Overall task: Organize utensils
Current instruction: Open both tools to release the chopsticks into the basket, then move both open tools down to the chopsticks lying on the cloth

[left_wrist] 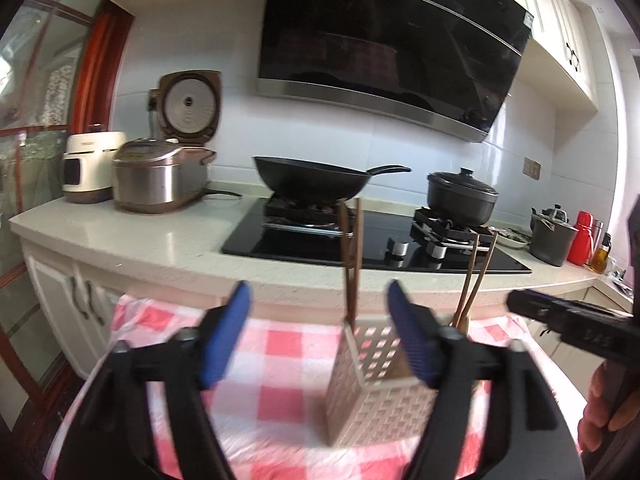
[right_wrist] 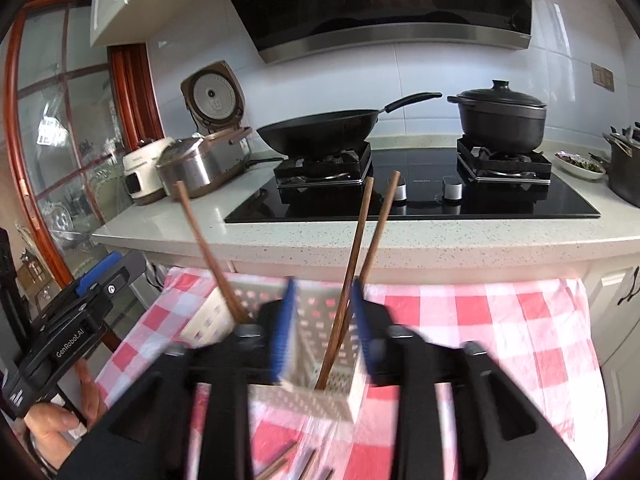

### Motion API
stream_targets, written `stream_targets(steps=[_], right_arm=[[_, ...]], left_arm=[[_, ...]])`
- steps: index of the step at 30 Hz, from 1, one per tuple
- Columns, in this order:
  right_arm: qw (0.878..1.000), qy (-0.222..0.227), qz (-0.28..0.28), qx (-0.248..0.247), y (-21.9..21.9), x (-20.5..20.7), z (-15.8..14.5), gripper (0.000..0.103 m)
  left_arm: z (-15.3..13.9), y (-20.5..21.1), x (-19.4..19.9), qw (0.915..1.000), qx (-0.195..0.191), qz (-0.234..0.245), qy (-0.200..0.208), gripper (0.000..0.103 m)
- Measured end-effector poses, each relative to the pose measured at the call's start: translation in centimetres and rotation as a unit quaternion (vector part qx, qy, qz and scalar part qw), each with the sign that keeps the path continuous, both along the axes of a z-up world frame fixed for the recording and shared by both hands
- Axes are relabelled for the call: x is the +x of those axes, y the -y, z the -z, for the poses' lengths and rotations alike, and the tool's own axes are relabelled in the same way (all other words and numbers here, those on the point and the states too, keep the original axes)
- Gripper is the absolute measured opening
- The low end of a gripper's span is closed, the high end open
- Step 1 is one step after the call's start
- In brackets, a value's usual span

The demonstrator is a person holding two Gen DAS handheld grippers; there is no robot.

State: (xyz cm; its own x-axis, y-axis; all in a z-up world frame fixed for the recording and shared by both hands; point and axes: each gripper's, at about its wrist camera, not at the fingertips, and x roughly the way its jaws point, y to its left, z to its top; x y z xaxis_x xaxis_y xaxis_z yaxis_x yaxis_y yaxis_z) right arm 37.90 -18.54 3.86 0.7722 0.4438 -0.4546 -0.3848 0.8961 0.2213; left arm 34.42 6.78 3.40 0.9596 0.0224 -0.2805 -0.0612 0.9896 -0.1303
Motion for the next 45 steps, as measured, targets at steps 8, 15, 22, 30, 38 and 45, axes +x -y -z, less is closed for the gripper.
stream_targets(steps=[8, 15, 22, 30, 38, 45], right_arm=[[1.000, -0.009, 0.013, -0.005, 1.7, -7.1, 3.1, 0.045], [0.999, -0.043, 0.021, -0.009, 2.0, -11.3, 7.7, 0.046], [0.996, -0.084, 0.032, -0.025, 1.7, -12.4, 11.7, 0.046], [0.989, -0.133, 0.032, -0.053, 0.5, -11.7, 14.8, 0.039], [0.984, -0.163, 0.035, -0.070, -0.6, -10.7, 15.9, 0.028], [0.982, -0.168, 0.032, -0.079, -1.8, -10.2, 16.0, 0.026]], left_arm=[[3.1, -1.5, -7.6, 0.9991, -0.003, -0.027, -0.033, 0.098], [6.6, -1.7, -11.8, 0.9969, -0.010, -0.024, -0.074, 0.098], [9.5, -0.3, -13.8, 0.9945, 0.016, -0.018, -0.102, 0.098], [11.6, 0.8, -14.5, 0.9916, 0.036, -0.019, -0.122, 0.098], [11.6, 0.5, -15.3, 0.9928, 0.037, -0.015, -0.113, 0.098], [12.0, -0.3, -15.4, 0.9926, 0.018, -0.010, -0.119, 0.098]])
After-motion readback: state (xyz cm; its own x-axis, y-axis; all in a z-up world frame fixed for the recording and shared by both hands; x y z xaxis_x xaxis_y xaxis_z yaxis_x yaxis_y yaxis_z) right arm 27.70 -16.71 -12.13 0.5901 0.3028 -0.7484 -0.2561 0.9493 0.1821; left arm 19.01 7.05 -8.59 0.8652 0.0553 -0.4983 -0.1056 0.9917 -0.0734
